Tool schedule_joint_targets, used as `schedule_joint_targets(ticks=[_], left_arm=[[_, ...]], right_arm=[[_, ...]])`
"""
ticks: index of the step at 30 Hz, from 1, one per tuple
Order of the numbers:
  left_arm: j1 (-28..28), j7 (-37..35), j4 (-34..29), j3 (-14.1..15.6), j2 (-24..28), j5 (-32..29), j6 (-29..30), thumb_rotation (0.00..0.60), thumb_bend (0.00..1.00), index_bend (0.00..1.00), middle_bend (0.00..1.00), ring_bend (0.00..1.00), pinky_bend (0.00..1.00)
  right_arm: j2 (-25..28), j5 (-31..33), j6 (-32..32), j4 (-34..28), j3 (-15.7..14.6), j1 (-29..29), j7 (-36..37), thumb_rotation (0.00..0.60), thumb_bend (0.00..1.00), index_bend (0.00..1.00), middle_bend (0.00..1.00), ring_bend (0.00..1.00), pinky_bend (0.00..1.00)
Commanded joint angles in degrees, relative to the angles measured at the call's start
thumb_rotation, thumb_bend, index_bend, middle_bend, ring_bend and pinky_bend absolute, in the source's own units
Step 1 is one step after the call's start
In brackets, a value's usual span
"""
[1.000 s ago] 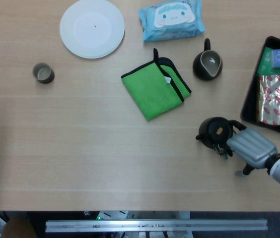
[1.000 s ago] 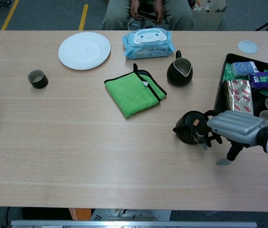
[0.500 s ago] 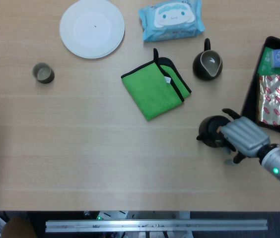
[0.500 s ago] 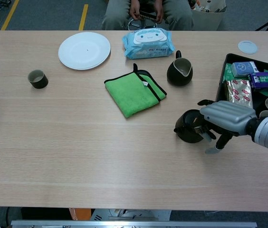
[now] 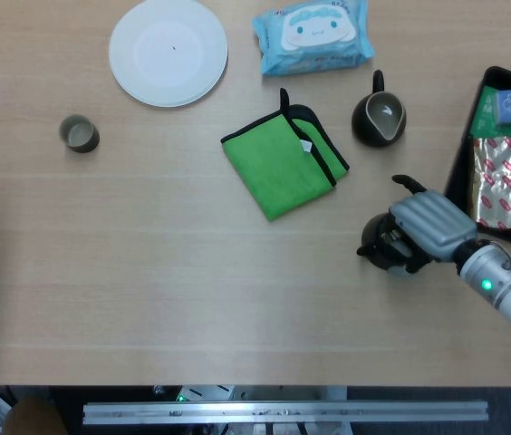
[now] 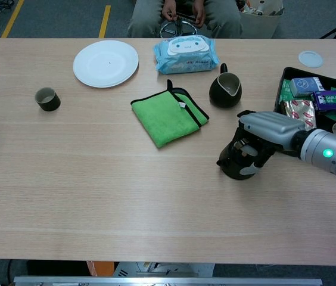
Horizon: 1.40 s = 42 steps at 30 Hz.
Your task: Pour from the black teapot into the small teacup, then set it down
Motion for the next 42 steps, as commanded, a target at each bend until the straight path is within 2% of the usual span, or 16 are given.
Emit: schedule_joint_targets(ticks=[1, 15, 20, 32, 36, 38, 42], left_arm=[[-0.01, 0.25, -0.17, 0.05, -0.03, 0.00, -0.07, 0.600, 0.44, 0.15, 0.15, 0.13, 0.13], [0.01, 0.79, -0.40, -0.14, -0.33, 0.01, 0.22, 0.600, 0.44, 0.16, 0.16, 0.13, 0.13], [0.03, 0.84, -0.51, -0.23, -0.32, 0.01, 0.35, 0.600, 0.44, 0.16, 0.16, 0.13, 0.13], [0.00, 0.71, -0.47, -0.35, -0.36, 0.19, 0.56, 0.600, 0.44, 0.16, 0.17, 0.13, 0.13], [0.07, 0.44, -0.32, -0.42, -0.48, 0.43, 0.94, 0.600, 0.40, 0.16, 0.17, 0.13, 0.13], [0.09, 0.43, -0.30, -0.37, -0.52, 0.56, 1.00, 0.600, 0.39, 0.16, 0.17, 0.13, 0.13], [0.08, 0.49, -0.38, -0.32, -0.60, 0.73, 1.04, 0.600, 0.38, 0.16, 0.17, 0.13, 0.13]], right_arm=[[-0.36, -0.01, -0.32, 0.75, 0.32, 0.28, 0.88, 0.600, 0.00, 0.90, 0.95, 0.87, 0.05], [-1.27, 0.01, 0.32, 2.16, 0.26, 0.07, 2.39, 0.600, 0.00, 0.95, 0.96, 0.88, 0.05], [-0.43, -1.07, 0.68, 1.30, 1.10, 0.10, 4.94, 0.600, 0.00, 0.96, 0.96, 0.88, 0.05], [1.73, -0.62, 1.19, -0.17, 3.42, 1.59, 4.90, 0.600, 0.00, 0.97, 0.96, 0.88, 0.05], [2.46, -0.09, 1.83, -0.75, 4.13, 1.93, 4.27, 0.597, 0.00, 0.97, 0.96, 0.88, 0.05], [2.80, 0.23, 2.27, -1.08, 4.26, 1.89, 3.91, 0.536, 0.00, 0.98, 0.96, 0.88, 0.05], [3.58, 0.06, 3.01, -1.55, 4.35, 1.74, 3.84, 0.345, 0.00, 1.00, 0.96, 0.88, 0.04]])
